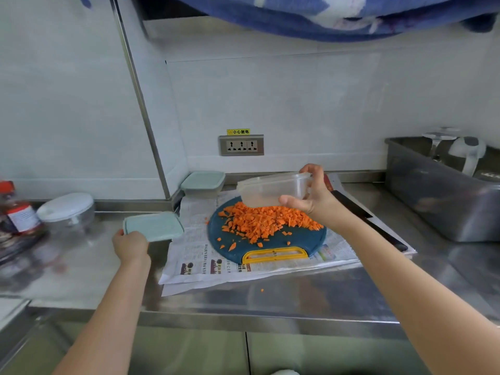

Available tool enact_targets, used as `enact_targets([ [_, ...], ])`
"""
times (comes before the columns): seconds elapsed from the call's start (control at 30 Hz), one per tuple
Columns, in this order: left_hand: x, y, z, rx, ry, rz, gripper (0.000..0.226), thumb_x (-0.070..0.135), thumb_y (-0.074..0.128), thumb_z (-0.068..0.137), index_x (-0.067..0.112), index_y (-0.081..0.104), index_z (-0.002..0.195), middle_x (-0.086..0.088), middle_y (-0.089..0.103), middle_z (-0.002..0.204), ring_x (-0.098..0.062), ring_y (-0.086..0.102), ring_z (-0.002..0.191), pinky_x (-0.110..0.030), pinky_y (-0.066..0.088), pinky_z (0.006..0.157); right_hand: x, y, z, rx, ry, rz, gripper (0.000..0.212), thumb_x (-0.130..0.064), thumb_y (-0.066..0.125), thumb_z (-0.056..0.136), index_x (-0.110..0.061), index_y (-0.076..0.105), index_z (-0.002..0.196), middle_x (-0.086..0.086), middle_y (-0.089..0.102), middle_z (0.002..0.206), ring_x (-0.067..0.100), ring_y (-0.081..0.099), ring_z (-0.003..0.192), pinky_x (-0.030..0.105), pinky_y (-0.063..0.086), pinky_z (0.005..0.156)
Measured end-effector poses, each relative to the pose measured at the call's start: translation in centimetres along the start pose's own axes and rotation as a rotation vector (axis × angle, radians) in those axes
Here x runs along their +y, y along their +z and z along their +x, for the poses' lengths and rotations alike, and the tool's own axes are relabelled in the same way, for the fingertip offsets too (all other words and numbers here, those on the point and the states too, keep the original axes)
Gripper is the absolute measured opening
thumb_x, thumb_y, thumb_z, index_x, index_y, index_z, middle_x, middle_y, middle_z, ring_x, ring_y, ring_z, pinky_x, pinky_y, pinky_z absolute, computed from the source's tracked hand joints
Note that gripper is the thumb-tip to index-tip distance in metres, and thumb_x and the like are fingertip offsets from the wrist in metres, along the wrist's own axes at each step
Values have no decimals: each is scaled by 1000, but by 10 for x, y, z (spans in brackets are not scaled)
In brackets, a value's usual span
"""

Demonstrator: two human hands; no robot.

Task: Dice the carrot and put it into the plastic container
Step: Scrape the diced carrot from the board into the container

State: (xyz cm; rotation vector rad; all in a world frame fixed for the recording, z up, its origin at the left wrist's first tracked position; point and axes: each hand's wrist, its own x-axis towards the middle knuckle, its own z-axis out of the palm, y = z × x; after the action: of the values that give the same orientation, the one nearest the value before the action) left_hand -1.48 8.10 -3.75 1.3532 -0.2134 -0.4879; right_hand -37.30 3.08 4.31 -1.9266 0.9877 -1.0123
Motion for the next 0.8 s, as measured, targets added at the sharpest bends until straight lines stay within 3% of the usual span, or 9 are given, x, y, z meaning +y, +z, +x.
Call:
enact_targets([
  [0.1,-4,-5,-2,28,10,404,42,-4,39,89,-9,44,130,-27,48,132,-34,51,111,-39,41,92,-1,10,-6,-40,-12,-4,82,-34,81,73,-16,18,122,16,44,118,19,61,92,22,56,69],
  [0.17,2,-3,-11,21,206,611,49,2,47,91,-7,36,137,-29,36,142,-41,34,132,-43,29,109,3,11,-8,-34,-11,-3,75,-24,79,74,-13,20,120,14,45,119,18,61,93,18,55,68],
  [0.27,20,19,-48,-275,369,448,41,11,54,93,8,47,133,-16,44,142,-32,40,132,-36,33,107,2,11,-14,-26,-29,-17,80,-37,81,66,-16,23,117,5,48,119,17,60,101,18,54,70],
  [0.33,31,38,-89,-655,91,254,23,26,54,96,17,53,117,-12,58,125,-32,57,115,-39,46,97,4,11,-14,-50,-36,-76,85,-48,81,59,-19,24,114,3,48,117,18,58,104,21,54,71],
  [0.43,35,62,-133,-989,-361,41,35,43,47,95,14,58,112,-18,66,110,-35,67,96,-41,58,78,5,11,-15,-78,-54,-210,89,-62,79,54,-23,24,112,2,48,115,16,56,103,22,52,75],
  [0.53,31,79,-142,-1037,-522,-98,40,33,42,98,6,57,122,-19,68,101,-29,69,77,-35,60,58,14,5,-16,-80,-56,-325,93,-69,78,53,-29,23,116,-2,44,123,14,52,110,30,51,89],
  [0.63,26,88,-143,-1039,-567,-49,38,26,37,95,3,58,118,-19,68,91,-31,66,77,-36,59,54,27,-12,-18,-171,-41,-263,92,-62,74,67,-31,19,135,-9,36,141,9,41,128,27,41,104],
  [0.7,24,91,-143,-989,-579,-81,35,26,38,96,2,56,115,-22,65,96,-34,65,82,-36,58,51,45,-28,-23,-118,77,-131,80,-56,59,84,-36,11,145,-12,27,149,7,32,136,18,34,105],
  [0.8,26,93,-135,-866,-534,-135,30,25,40,97,2,52,111,-24,60,104,-35,63,87,-35,58,47,88,-48,-38,26,360,-433,77,-63,33,93,-23,6,153,8,41,143,18,50,123,22,39,96],
])
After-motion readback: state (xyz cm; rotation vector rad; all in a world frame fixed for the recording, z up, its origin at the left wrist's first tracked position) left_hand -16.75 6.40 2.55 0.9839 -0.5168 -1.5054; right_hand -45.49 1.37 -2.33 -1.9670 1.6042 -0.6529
